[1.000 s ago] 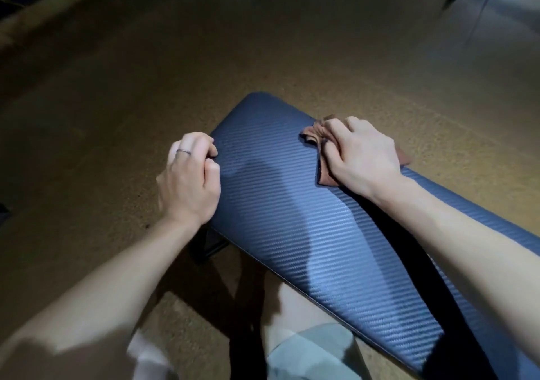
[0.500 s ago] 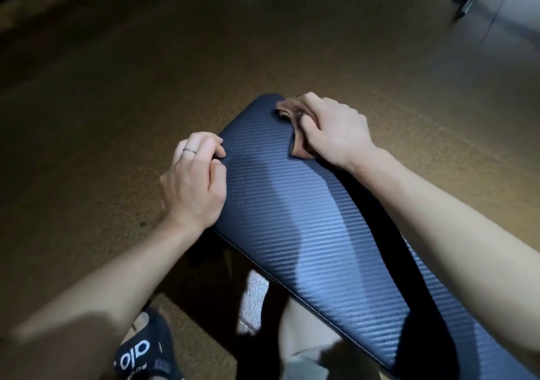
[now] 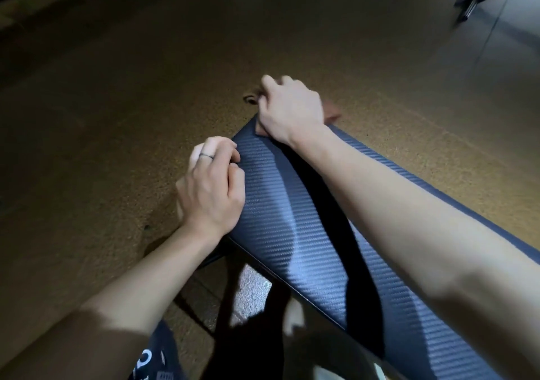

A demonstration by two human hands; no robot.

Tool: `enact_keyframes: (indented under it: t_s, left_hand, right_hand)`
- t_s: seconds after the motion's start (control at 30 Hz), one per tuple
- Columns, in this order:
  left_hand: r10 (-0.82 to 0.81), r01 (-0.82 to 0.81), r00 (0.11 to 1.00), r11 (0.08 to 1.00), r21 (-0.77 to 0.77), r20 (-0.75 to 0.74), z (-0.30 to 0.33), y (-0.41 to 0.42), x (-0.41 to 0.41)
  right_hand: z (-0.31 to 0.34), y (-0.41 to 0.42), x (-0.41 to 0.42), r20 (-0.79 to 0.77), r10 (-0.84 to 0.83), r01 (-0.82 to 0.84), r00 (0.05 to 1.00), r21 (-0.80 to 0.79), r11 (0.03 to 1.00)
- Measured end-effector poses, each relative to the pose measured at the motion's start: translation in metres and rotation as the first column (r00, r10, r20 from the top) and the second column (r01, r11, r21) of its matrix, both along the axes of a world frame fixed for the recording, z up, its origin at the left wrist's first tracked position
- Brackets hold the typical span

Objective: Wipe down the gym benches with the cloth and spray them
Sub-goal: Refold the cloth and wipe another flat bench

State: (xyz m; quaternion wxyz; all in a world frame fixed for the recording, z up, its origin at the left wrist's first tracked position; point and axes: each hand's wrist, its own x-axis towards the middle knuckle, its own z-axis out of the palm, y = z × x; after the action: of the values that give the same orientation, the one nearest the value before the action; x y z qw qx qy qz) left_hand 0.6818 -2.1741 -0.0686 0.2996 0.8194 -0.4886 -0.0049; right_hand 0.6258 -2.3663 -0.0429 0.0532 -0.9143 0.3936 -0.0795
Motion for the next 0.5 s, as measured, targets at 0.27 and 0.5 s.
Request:
enact_keyframes:
  t_s: [0.27, 0.5]
  left_hand:
    - [0.207, -0.23, 0.909, 0.973, -0.019, -0.363, 0.002, 0.011, 0.006]
    - [0.061, 0.067, 0.703, 0.986, 0.151, -0.709, 0.007, 0.055, 0.028]
  right_hand:
    - [-0.007, 0.08, -0.048, 0.032, 0.24, -0.239, 0.97, -0.039, 0.97]
    - [-0.012, 0.166, -0.12, 0.032, 0.474, -0.475, 0.88, 0.019, 0.88]
